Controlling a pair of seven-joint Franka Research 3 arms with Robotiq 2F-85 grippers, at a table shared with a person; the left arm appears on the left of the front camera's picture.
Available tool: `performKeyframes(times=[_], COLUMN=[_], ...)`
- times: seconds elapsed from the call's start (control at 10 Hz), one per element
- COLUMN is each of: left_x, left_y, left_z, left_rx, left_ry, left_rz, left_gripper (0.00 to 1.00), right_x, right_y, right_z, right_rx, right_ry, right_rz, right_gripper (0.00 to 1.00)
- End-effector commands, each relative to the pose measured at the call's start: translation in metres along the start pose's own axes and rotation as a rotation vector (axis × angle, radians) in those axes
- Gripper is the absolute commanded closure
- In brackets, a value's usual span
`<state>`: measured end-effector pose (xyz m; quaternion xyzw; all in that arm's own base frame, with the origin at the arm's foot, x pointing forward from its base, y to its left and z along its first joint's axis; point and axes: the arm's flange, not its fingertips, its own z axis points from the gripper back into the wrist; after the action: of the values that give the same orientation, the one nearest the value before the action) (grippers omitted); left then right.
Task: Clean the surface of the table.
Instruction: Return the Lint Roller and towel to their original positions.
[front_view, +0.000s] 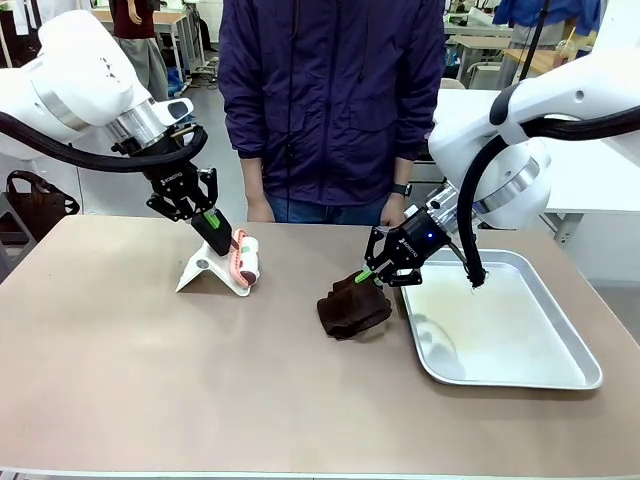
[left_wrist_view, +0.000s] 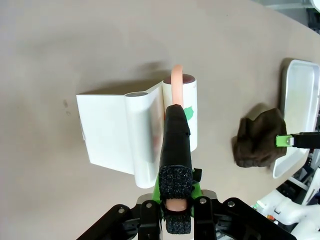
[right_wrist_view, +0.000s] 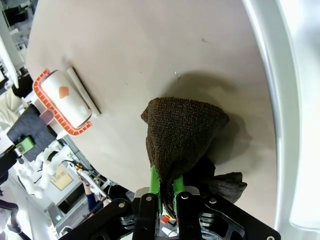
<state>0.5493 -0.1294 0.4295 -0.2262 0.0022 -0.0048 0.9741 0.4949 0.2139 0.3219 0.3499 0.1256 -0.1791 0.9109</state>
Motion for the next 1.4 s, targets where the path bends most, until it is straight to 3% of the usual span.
performKeyframes(times=[0.0, 1.2, 1.3], left_x=[0.01, 0.0137, 0.0133], left_y=[0.0042, 0.0078, 0.0085], left_z=[-0.0054, -0.0035, 0.0005], left_rx=[0.052, 0.063, 0.061], left_ry=[0.05, 0.068, 0.065], left_rz=[0.03, 0.076, 0.084], left_gripper=[0.78, 0.78, 0.42], right_x=[-0.0012, 0.0, 0.0012], right_y=[0.0008, 0.0, -0.0002], right_z=[-0.0005, 0.0, -0.0007], right_rx=[0.005, 0.0, -0.002], right_ry=[0.002, 0.0, 0.024], right_rz=[-0.002, 0.0, -0.008], right_gripper=[0.89, 0.89, 0.52])
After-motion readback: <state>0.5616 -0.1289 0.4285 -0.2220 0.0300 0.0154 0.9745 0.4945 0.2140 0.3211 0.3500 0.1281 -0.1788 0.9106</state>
